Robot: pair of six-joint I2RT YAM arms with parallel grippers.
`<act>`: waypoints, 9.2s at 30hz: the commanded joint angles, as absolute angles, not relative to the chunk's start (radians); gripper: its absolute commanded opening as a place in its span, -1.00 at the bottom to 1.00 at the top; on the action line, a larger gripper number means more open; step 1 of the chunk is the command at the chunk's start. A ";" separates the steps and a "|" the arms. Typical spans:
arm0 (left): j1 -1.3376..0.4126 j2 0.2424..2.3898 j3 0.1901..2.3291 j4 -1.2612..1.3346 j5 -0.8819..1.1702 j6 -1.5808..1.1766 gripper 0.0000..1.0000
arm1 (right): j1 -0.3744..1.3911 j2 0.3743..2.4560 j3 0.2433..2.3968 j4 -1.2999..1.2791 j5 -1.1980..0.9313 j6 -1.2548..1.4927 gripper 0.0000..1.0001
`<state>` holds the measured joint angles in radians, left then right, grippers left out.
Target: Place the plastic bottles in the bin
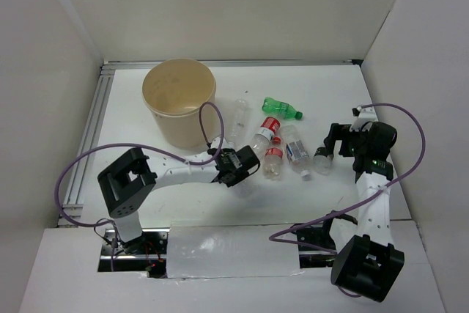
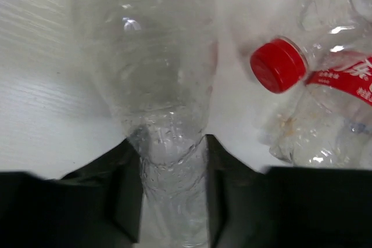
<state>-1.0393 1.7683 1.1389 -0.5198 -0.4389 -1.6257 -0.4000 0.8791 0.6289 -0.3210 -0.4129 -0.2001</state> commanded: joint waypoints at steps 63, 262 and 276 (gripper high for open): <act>-1.011 0.901 0.797 -0.207 -0.466 -0.578 0.98 | 0.077 1.451 1.180 -0.561 -0.311 -0.380 -0.41; -0.764 2.097 1.643 -0.275 -0.661 -0.480 0.96 | -0.233 1.138 1.005 -0.716 -0.787 -0.393 0.90; -0.729 2.181 1.608 -0.256 -0.408 -0.403 0.10 | -0.106 1.229 1.035 -0.646 -0.792 -0.262 0.90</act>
